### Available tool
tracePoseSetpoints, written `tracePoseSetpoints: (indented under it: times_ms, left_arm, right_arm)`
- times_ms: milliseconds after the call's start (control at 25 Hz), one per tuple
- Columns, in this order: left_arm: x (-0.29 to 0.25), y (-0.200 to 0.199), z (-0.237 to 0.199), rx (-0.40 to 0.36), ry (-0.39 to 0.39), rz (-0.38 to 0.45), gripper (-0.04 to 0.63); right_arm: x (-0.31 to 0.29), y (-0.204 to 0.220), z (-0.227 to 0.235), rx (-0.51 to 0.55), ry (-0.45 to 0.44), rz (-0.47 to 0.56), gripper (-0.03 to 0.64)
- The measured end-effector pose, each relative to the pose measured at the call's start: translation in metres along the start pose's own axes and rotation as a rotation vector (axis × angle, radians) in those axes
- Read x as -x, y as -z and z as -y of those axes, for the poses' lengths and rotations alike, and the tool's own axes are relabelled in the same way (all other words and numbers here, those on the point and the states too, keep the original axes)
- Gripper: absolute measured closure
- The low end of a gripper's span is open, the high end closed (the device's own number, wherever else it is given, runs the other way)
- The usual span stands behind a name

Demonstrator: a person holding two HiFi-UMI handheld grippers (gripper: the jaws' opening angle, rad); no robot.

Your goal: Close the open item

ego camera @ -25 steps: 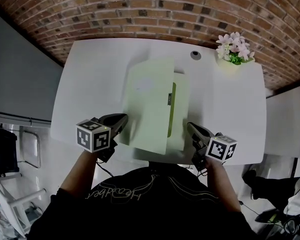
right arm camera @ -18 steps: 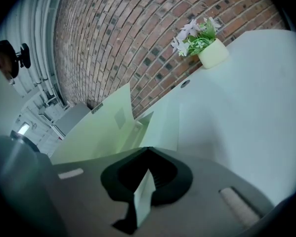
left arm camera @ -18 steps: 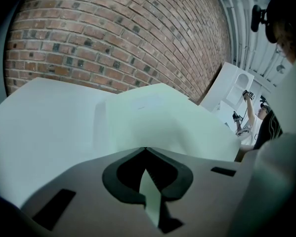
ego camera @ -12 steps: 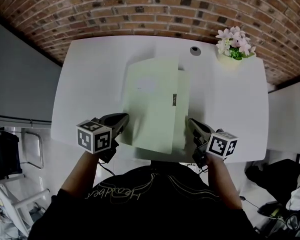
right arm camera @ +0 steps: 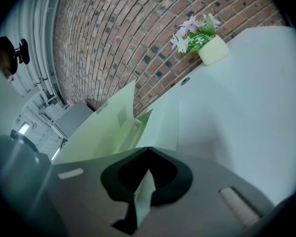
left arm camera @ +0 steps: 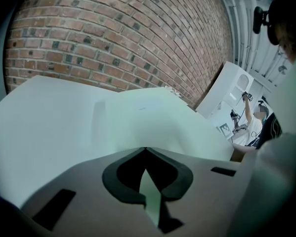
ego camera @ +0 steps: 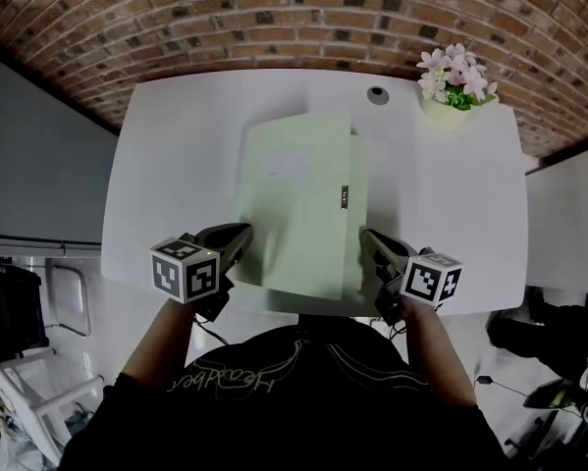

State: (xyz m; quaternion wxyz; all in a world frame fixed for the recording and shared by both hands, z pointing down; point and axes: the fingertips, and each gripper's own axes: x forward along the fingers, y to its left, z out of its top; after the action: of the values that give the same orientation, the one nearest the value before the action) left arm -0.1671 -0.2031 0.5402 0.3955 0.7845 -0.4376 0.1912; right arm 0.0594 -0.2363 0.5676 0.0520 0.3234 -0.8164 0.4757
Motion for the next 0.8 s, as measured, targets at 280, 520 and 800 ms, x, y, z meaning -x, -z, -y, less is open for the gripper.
tracePoseSetpoints:
  times_ms: [280,520,800]
  left_arm:
    - [-0.0040,0.0020,0.0023,-0.019,-0.005,-0.023,0.592]
    - [-0.0064,0.0030,0.0021,-0.028,-0.012,-0.036,0.592]
    - [-0.0084,0.0033,0.0005,-0.041,-0.023,-0.049,0.592]
  right_arm:
    - [-0.0006,-0.0016,-0.0012,-0.003,-0.010,0.019,0.612]
    - [-0.0046,-0.0020,-0.0050,0.002,-0.009,0.016,0.612]
    - [-0.0072,0.0002,-0.0041,0.011,0.010,0.010,0.614]
